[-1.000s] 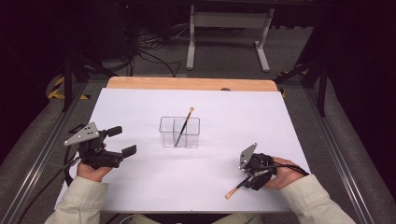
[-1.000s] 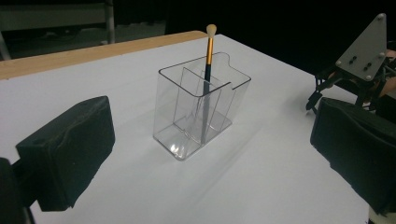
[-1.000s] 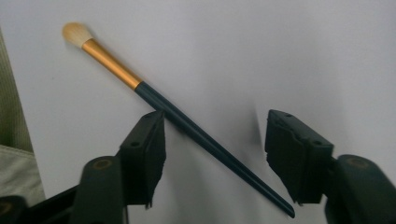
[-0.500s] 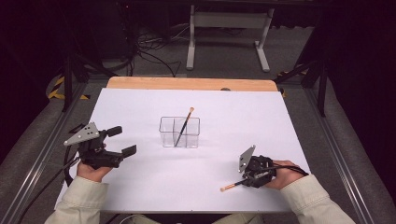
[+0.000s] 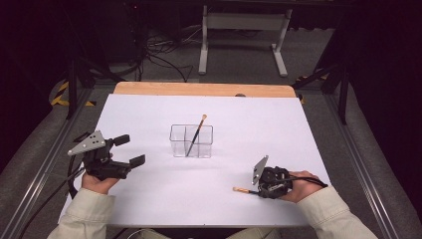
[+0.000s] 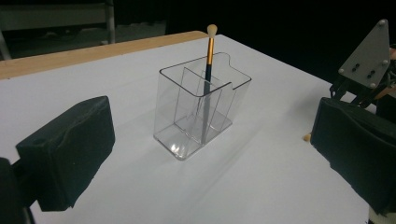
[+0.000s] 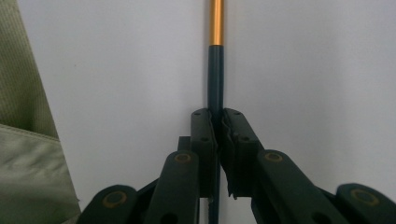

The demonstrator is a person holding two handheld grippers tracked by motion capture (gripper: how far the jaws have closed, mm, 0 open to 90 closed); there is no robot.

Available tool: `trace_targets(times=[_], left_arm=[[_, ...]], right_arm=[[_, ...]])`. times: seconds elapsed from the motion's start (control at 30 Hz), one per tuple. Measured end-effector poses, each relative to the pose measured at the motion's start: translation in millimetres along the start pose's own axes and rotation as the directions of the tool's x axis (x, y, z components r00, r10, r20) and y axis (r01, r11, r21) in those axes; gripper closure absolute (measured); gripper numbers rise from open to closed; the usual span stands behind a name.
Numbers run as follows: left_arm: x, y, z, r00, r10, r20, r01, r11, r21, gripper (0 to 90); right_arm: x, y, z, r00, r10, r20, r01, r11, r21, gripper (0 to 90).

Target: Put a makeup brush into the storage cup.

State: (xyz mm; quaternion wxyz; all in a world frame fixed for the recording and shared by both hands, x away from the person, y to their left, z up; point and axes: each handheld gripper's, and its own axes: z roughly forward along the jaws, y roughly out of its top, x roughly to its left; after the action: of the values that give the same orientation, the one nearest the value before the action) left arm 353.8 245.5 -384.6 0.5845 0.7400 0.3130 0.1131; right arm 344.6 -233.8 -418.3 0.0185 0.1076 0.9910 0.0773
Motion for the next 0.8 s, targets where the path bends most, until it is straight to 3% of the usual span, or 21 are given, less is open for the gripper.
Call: trace_targets(times=[0.27, 0.37, 0.43, 0.53, 0.57, 0.6, 0.67, 0.73, 0.77, 0.8], left_arm=[[-0.4, -0.1, -0.1, 1.0000, -0.001, -0.001, 0.001, 1.0000, 0.002, 0.7], [-0.3, -0.4, 0.2, 1.0000, 0.000, 0.001, 0.000, 1.0000, 0.003, 0.7], [-0.3, -0.5, 0.2, 1.0000, 0.000, 0.002, 0.000, 1.0000, 0.002, 0.7], [0.2, -0.7, 0.0, 1.0000, 0.005, 0.000, -0.005, 1.0000, -0.002, 0.6], [0.2, -0.7, 0.0, 1.0000, 0.005, 0.000, -0.005, 1.0000, -0.002, 0.6], [0.3, -0.8, -0.1, 1.0000, 0.005, 0.000, -0.005, 1.0000, -0.004, 0.6], [0.3, -1.1, 0.0, 1.0000, 0.006, 0.001, -0.006, 0.9999, -0.008, 0.6], [0.8, -1.2, -0.1, 1.0000, 0.004, 0.001, -0.004, 0.9999, -0.010, 0.6], [0.8, -1.2, -0.1, 1.0000, 0.004, 0.001, -0.004, 0.9999, -0.010, 0.6], [0.9, -1.2, -0.8, 1.0000, 0.001, -0.001, -0.001, 0.9999, -0.011, 0.6]], right_arm=[[-1.9, -4.1, -15.5, 0.9981, 0.055, 0.029, -0.051, 0.993, -0.104, 83.6], [-2.9, -6.3, -25.5, 0.9959, 0.070, 0.058, -0.058, 0.980, -0.189, 83.6], [-3.0, -6.7, -27.9, 0.9952, 0.075, 0.063, -0.061, 0.977, -0.204, 83.6], [-3.5, -7.2, -35.8, 0.9937, 0.083, 0.075, -0.061, 0.963, -0.264, 83.6], [-3.5, -7.2, -35.8, 0.9937, 0.083, 0.075, -0.061, 0.963, -0.264, 83.6], [-3.1, -6.7, -39.7, 0.9922, 0.093, 0.084, -0.065, 0.954, -0.291, 83.6], [-2.9, -6.6, -41.1, 0.9918, 0.093, 0.087, -0.063, 0.951, -0.301, 83.6], [-3.0, -6.6, -46.3, 0.9889, 0.103, 0.107, -0.061, 0.937, -0.344, 83.6], [-3.0, -6.6, -46.3, 0.9889, 0.103, 0.107, -0.061, 0.937, -0.344, 83.6], [-3.4, -7.3, -50.7, 0.9863, 0.124, 0.109, -0.072, 0.919, -0.387, 83.6]])
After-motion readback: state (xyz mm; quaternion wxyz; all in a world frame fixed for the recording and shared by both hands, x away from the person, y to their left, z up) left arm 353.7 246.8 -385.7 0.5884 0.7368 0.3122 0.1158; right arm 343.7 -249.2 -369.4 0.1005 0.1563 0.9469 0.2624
